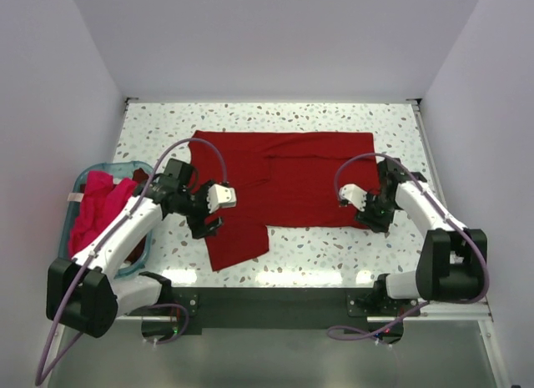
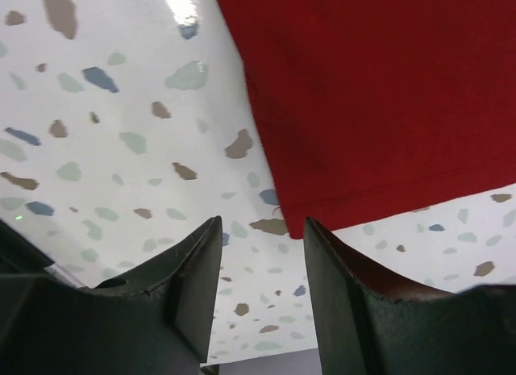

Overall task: Fold and stack the t-shirts
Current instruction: Fold the tshirt

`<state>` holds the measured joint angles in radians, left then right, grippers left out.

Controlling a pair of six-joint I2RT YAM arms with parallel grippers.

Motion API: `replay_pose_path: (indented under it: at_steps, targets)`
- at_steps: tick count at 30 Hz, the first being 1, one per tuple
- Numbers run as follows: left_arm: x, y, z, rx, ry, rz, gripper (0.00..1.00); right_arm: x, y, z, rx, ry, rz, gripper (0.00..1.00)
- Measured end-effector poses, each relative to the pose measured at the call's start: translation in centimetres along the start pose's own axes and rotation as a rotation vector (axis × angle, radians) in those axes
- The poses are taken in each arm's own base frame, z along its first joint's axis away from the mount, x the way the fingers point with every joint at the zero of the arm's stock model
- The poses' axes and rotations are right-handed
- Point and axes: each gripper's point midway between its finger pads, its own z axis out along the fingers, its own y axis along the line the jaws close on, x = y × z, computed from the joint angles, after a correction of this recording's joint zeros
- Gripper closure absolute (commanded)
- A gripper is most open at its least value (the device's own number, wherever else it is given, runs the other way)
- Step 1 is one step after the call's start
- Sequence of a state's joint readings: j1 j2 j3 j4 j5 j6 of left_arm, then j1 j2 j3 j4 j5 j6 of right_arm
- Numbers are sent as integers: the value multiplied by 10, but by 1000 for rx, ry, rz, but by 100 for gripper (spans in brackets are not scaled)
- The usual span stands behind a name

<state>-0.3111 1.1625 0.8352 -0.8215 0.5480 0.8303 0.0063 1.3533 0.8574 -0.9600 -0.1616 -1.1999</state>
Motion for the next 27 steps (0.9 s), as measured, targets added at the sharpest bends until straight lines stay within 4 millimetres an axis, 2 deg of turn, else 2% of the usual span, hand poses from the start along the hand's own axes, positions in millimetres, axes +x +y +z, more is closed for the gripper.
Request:
replay_pose_path:
  at_steps: [5, 9, 17, 19, 21, 22, 25, 27]
  targets:
    - [7, 5, 6, -3, 34, -12, 15, 2, -23, 12, 52, 27, -22, 55]
    - [12, 10, 11, -4, 58, -22, 15, 11, -31, 20, 62, 48, -22, 55]
    - [18, 18, 16, -22, 84, -32, 15, 25, -24, 32, 36, 72, -27, 55]
    - [18, 20, 17, -29, 85, -31, 19, 27, -21, 36, 26, 75, -31, 55]
    - [19, 21, 18, -31, 88, -31, 23, 29, -21, 38, 24, 84, -34, 59]
    - [20, 20, 19, -29, 93, -30, 26, 29, -23, 39, 28, 87, -36, 64]
    - [26, 15, 24, -16, 113, -26, 28, 30, -27, 39, 40, 95, -40, 71]
    - [30, 8, 28, 1, 131, -13, 29, 30, -30, 39, 47, 97, -43, 81]
